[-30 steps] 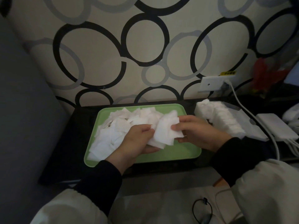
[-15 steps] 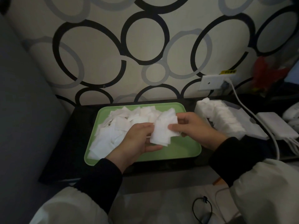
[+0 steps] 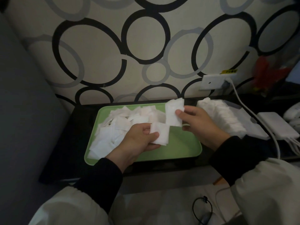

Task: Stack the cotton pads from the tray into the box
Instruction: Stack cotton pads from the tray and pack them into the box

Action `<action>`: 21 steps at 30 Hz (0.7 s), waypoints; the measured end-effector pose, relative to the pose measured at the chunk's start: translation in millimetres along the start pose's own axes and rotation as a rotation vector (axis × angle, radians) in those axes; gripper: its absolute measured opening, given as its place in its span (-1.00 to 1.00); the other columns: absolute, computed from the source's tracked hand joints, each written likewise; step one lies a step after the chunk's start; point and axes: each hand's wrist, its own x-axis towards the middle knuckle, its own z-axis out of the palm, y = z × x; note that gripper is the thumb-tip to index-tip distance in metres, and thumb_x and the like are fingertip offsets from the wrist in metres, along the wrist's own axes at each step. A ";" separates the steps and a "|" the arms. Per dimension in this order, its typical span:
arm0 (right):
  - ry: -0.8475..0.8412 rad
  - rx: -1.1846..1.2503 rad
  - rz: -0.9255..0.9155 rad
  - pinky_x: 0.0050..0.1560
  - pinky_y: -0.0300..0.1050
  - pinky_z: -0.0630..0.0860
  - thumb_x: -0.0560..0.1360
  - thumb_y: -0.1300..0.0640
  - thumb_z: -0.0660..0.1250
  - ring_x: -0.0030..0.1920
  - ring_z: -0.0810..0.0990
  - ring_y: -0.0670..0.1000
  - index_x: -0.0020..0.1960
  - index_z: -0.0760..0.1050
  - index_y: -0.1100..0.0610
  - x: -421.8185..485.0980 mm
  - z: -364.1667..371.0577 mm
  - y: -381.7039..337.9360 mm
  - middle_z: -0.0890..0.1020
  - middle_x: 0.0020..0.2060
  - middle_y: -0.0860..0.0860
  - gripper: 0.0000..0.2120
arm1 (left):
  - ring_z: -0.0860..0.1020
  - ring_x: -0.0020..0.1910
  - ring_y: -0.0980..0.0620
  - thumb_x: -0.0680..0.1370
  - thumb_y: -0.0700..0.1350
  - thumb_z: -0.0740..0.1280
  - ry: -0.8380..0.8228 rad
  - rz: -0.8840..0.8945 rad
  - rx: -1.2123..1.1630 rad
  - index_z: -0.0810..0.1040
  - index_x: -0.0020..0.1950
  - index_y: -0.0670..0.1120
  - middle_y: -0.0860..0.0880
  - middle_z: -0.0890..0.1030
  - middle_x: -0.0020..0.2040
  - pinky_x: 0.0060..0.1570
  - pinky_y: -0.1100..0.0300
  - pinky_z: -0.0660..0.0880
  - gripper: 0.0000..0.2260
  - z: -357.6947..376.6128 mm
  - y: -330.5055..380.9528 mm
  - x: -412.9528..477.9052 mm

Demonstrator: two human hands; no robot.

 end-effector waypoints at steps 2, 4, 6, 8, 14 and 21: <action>-0.051 0.126 0.025 -0.16 -0.07 0.46 0.58 0.20 0.33 -0.09 0.58 0.13 0.10 0.60 0.23 -1.9 0.6 -3.2 0.66 -0.07 0.15 -0.84 | 0.68 0.04 -0.06 0.60 -0.30 0.34 0.031 0.003 0.001 0.61 0.13 -0.18 -0.14 0.70 0.06 -0.10 0.14 0.65 -0.86 -0.6 -1.6 1.4; -0.167 0.168 0.054 -0.15 -0.05 0.47 0.53 0.23 0.36 -0.11 0.59 0.13 0.07 0.63 0.17 -4.5 2.8 -3.7 0.68 -0.10 0.15 -0.86 | 0.69 0.04 -0.07 0.59 -0.29 0.35 0.040 0.012 -0.023 0.63 0.10 -0.16 -0.14 0.71 0.06 -0.03 0.09 0.65 -0.87 -1.2 -2.2 3.1; -0.291 0.147 0.090 -0.13 -0.04 0.48 0.46 0.21 0.44 -0.11 0.58 0.13 0.06 0.66 0.15 -7.7 6.8 -1.8 0.69 -0.09 0.16 -0.82 | 0.70 0.03 -0.06 0.59 -0.27 0.36 0.031 0.025 -0.042 0.64 0.08 -0.13 -0.12 0.72 0.03 0.01 0.06 0.65 -0.88 -0.3 -1.3 4.3; -0.358 0.105 0.125 -0.02 0.05 0.46 0.41 0.20 0.50 -0.03 0.57 0.19 0.14 0.64 0.17 -8.9 9.5 1.8 0.67 0.02 0.28 -0.71 | 0.70 -0.01 -0.04 0.59 -0.23 0.37 0.031 0.038 -0.037 0.65 0.10 -0.14 -0.09 0.73 -0.01 0.01 0.06 0.65 -0.88 1.2 0.1 4.7; -0.406 0.136 0.111 0.11 0.21 0.37 0.45 0.17 0.41 0.10 0.55 0.22 0.24 0.58 0.20 -12.4 8.1 -4.5 0.60 0.19 0.30 -0.63 | 0.70 -0.06 -0.02 0.60 -0.17 0.36 0.101 0.032 -0.038 0.67 0.06 -0.13 -0.10 0.72 -0.05 -0.08 0.07 0.65 -0.89 1.7 -3.3 8.2; -0.541 0.403 0.125 0.19 0.13 0.54 0.46 0.26 0.32 0.10 0.62 0.16 0.17 0.58 0.30 -18.8 7.4 -16.8 0.63 0.10 0.22 -0.70 | 0.68 -0.05 -0.10 0.59 -0.20 0.37 0.254 0.012 -0.039 0.65 -0.03 -0.16 -0.16 0.68 -0.03 -0.21 0.10 0.64 -0.93 -1.2 -5.2 9.5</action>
